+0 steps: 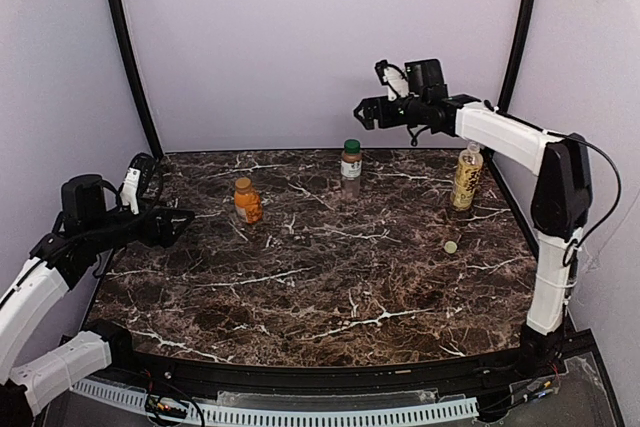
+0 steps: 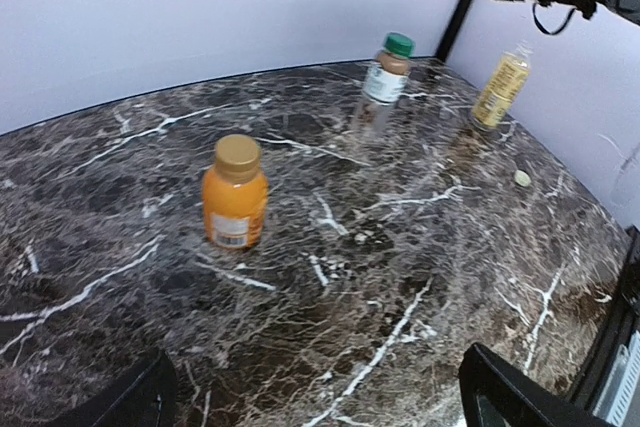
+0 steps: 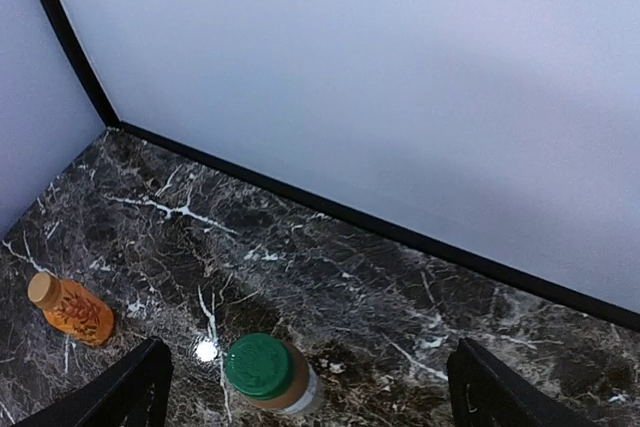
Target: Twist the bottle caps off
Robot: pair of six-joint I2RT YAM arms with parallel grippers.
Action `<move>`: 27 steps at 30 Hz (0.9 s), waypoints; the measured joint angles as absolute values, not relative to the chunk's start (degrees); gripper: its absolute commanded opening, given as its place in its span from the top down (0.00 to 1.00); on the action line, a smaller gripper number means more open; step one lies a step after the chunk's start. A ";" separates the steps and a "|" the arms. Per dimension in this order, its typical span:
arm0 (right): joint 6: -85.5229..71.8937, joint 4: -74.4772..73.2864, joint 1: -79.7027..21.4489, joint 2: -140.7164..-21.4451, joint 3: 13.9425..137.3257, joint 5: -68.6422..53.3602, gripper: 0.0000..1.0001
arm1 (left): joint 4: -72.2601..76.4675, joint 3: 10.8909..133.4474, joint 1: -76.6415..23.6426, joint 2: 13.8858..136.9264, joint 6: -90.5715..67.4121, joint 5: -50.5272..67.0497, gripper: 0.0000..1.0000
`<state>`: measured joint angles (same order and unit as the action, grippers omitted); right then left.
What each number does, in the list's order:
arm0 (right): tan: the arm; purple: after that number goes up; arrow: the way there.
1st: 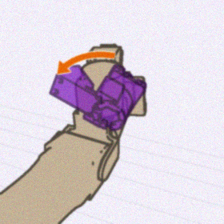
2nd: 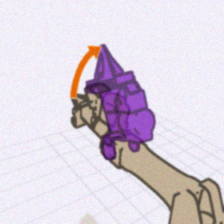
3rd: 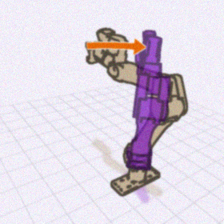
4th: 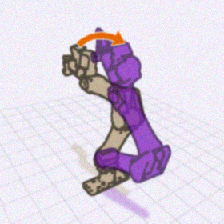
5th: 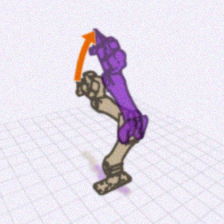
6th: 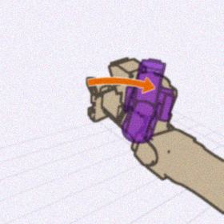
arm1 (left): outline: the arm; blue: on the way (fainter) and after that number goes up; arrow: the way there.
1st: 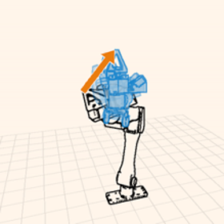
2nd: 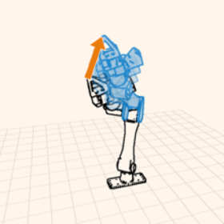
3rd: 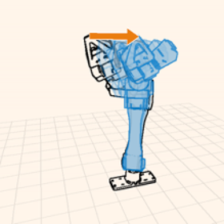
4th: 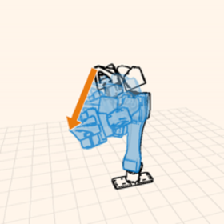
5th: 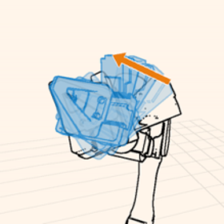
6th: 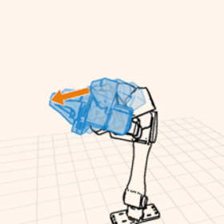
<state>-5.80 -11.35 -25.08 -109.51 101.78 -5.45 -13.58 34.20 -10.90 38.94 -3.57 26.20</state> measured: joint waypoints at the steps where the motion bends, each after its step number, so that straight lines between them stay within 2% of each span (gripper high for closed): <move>1: -5.69 -13.10 -26.83 -112.66 104.22 -5.04 0.02 | -13.37 33.15 -9.45 37.91 -4.34 24.75 0.01; 7: -5.26 -19.88 -31.33 -124.18 112.57 -1.72 0.02 | -12.08 28.97 -4.45 33.10 -6.46 18.65 0.02; 10: -5.23 -21.85 -31.62 -127.35 115.11 -0.05 0.07 | -11.73 27.16 -2.74 31.46 -6.94 17.50 0.02; 20: -5.39 -23.86 -31.92 -128.07 115.74 1.10 0.39 | -10.87 25.32 -1.23 30.02 -7.73 17.10 0.02; 27: -6.26 -23.77 -32.10 -128.07 115.63 0.78 0.81 | -10.72 25.32 -1.23 30.04 -7.33 17.32 0.02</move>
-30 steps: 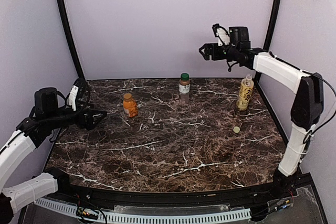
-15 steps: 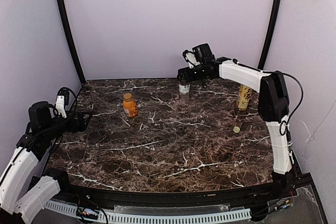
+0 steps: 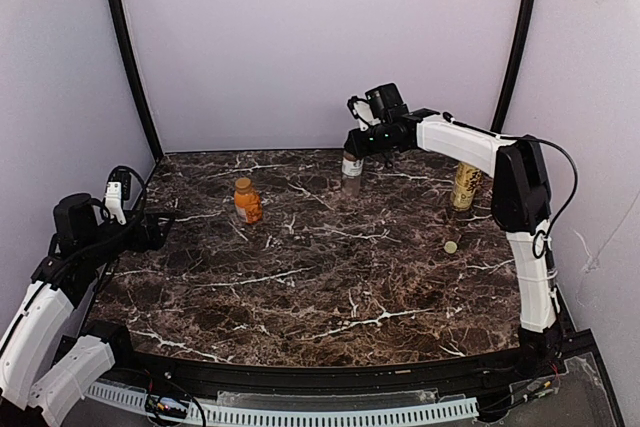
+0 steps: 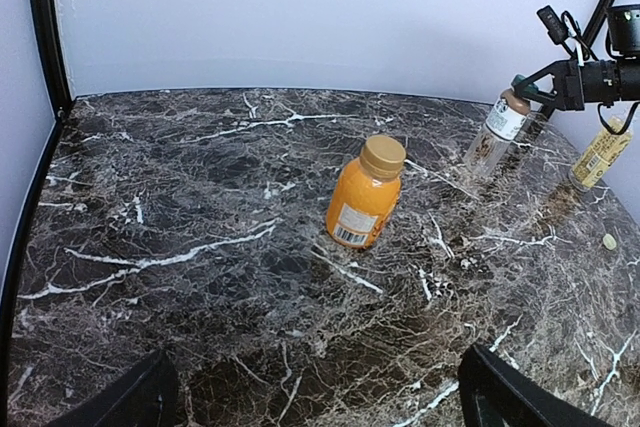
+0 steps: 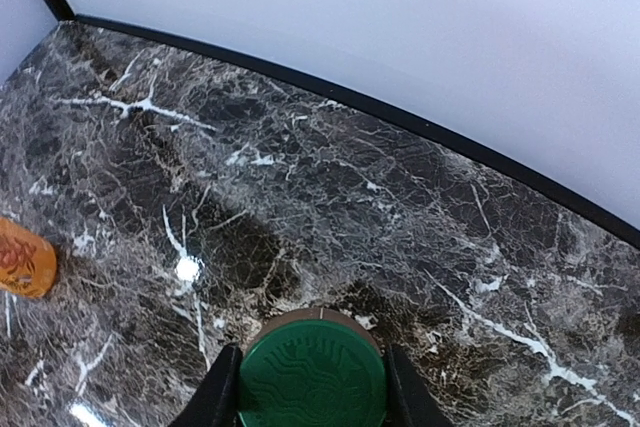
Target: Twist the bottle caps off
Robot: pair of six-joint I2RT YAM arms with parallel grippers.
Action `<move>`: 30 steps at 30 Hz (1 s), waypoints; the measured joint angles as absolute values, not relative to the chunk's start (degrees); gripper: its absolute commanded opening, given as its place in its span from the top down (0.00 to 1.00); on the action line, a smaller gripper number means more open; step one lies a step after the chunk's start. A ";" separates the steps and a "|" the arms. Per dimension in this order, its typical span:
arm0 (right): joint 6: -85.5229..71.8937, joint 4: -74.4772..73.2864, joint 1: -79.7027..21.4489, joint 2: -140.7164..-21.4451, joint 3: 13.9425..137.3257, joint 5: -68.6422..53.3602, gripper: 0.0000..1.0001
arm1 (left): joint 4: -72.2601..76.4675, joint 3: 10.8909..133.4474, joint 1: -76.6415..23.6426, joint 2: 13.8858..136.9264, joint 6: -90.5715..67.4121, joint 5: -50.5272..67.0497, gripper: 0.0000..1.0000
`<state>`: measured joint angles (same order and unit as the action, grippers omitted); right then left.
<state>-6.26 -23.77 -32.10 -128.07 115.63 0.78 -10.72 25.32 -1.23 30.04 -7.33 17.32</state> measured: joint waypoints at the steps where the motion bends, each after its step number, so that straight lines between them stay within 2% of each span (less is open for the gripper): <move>1: -6.07 -23.79 -32.10 -128.07 115.63 0.64 0.86 | -10.72 25.32 -1.23 30.04 -7.14 17.63 0.03; 4: -6.02 -23.94 -32.10 -128.05 115.68 -0.23 1.00 | -10.70 25.36 -1.23 30.15 -6.48 19.53 0.03; 10: -6.59 -28.29 -32.77 -125.82 115.90 -4.49 1.00 | -13.23 29.21 -3.27 32.88 0.51 25.50 0.01; 13: -6.55 -29.80 -35.29 -120.27 113.71 -7.94 1.00 | -17.19 33.93 -8.51 35.97 8.80 26.13 0.01; 21: -11.81 -21.17 -53.12 -102.24 107.74 -15.84 1.00 | -25.63 46.57 -22.59 47.42 26.33 25.28 0.01; 24: -15.11 -17.39 -57.80 -102.00 107.37 -16.51 1.00 | -25.80 50.52 -24.73 50.52 26.33 26.44 0.01; 30: -17.98 -15.22 -60.31 -107.11 108.09 -16.62 1.00 | -25.06 55.35 -26.04 52.45 21.69 30.46 0.01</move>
<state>-17.98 -15.22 -60.31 -107.11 108.09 -16.62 -25.06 55.35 -26.04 52.45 21.69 30.46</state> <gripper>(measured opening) 0.374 0.988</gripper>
